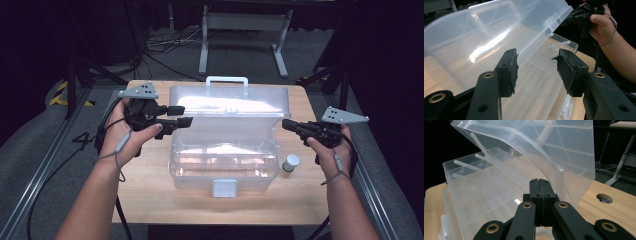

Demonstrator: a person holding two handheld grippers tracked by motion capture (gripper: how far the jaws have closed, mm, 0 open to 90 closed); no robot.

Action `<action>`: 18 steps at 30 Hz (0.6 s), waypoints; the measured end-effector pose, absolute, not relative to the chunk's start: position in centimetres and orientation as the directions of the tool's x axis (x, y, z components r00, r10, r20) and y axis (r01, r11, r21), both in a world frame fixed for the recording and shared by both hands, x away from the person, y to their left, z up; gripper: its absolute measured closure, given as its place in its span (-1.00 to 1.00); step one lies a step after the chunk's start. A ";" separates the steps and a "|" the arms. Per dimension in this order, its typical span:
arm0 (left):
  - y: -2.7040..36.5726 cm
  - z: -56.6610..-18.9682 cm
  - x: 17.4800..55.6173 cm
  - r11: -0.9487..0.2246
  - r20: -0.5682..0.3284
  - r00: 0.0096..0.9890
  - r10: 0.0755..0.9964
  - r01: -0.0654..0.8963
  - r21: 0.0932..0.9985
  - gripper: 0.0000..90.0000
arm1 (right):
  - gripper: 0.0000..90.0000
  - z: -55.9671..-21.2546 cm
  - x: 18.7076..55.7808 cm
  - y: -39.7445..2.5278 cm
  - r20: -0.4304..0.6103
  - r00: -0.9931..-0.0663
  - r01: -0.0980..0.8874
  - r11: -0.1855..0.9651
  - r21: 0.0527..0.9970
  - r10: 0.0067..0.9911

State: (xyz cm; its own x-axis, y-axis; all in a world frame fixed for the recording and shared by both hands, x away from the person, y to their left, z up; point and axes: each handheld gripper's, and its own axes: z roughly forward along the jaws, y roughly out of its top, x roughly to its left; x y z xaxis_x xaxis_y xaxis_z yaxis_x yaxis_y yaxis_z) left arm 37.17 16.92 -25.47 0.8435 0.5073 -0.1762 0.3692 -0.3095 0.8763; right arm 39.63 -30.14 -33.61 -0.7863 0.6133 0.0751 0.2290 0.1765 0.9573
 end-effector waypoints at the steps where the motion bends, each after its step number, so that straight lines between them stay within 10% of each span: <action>1: 16.9 -25.5 37.2 -0.310 -0.176 0.844 0.507 0.369 0.876 0.12 | 1.00 -33.6 39.6 -30.1 0.075 -0.786 0.229 0.176 0.957 0.613; 18: 16.5 -29.9 36.7 -0.304 -0.104 0.817 0.568 0.326 0.895 0.39 | 1.00 -33.7 39.7 -29.8 0.086 -0.769 0.227 0.145 0.963 0.633</action>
